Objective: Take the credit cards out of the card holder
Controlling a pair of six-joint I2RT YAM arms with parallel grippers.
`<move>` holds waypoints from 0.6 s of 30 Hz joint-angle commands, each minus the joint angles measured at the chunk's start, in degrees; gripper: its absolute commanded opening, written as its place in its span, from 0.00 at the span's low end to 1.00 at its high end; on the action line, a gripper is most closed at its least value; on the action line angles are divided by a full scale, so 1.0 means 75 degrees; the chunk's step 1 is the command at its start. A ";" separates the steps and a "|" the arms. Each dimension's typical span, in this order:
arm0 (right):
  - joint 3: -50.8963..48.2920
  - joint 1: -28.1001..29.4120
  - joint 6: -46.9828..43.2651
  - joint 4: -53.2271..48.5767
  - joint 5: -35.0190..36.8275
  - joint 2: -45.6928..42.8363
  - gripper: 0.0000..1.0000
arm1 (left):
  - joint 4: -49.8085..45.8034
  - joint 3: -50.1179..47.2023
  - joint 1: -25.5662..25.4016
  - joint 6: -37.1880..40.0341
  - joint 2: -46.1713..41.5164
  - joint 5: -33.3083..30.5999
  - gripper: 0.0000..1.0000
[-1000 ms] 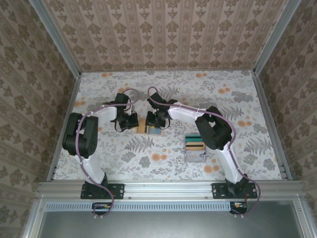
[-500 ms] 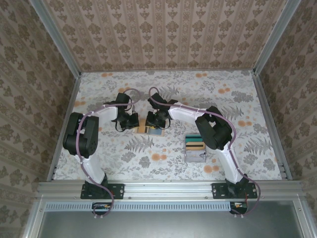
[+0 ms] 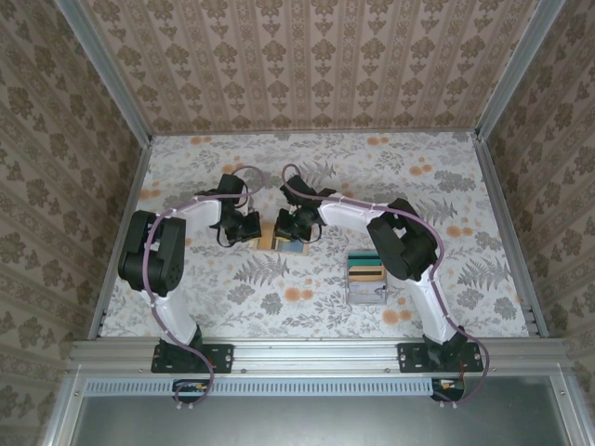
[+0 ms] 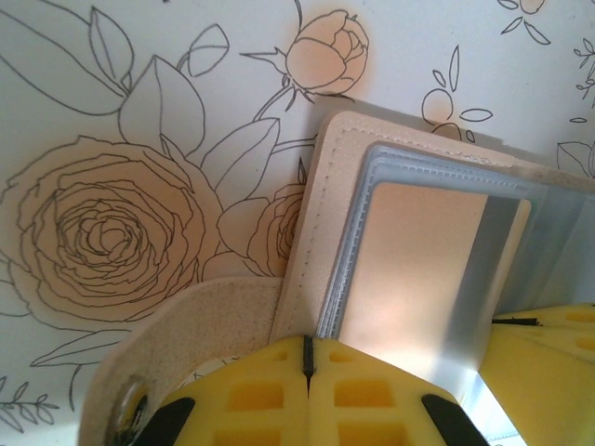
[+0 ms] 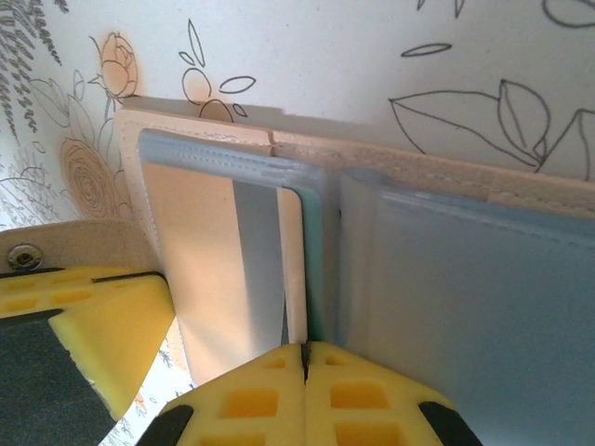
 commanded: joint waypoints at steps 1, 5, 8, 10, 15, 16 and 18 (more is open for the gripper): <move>-0.0417 -0.0088 0.0095 -0.0004 0.0125 -0.0375 0.00 | -0.0448 -0.0108 -0.0063 -0.0143 0.0252 -0.0282 0.00; -0.0766 -0.0187 0.0092 0.0067 0.0250 -0.0659 0.00 | -0.0458 -0.0151 0.0016 -0.0144 0.0248 -0.0261 0.00; -0.0895 -0.0234 0.0060 0.0082 0.0246 -0.0733 0.00 | -0.0434 -0.0148 0.0015 -0.0144 0.0238 -0.0215 0.00; -0.0903 -0.0234 0.0054 0.0095 0.0213 -0.0728 0.00 | -0.0422 -0.0151 0.0018 -0.0132 0.0236 -0.0190 0.00; -0.0914 -0.0223 0.0100 0.0224 0.0134 -0.0687 0.00 | -0.0445 -0.0158 0.0003 -0.0112 0.0203 -0.0188 0.00; -0.0892 -0.0223 0.0101 0.0207 0.0130 -0.0673 0.00 | -0.0445 -0.0161 0.0004 -0.0109 0.0190 -0.0199 0.00; -0.0913 -0.0227 0.0103 0.0234 0.0154 -0.0681 0.00 | -0.0458 -0.0147 -0.0003 -0.0107 0.0191 -0.0202 0.00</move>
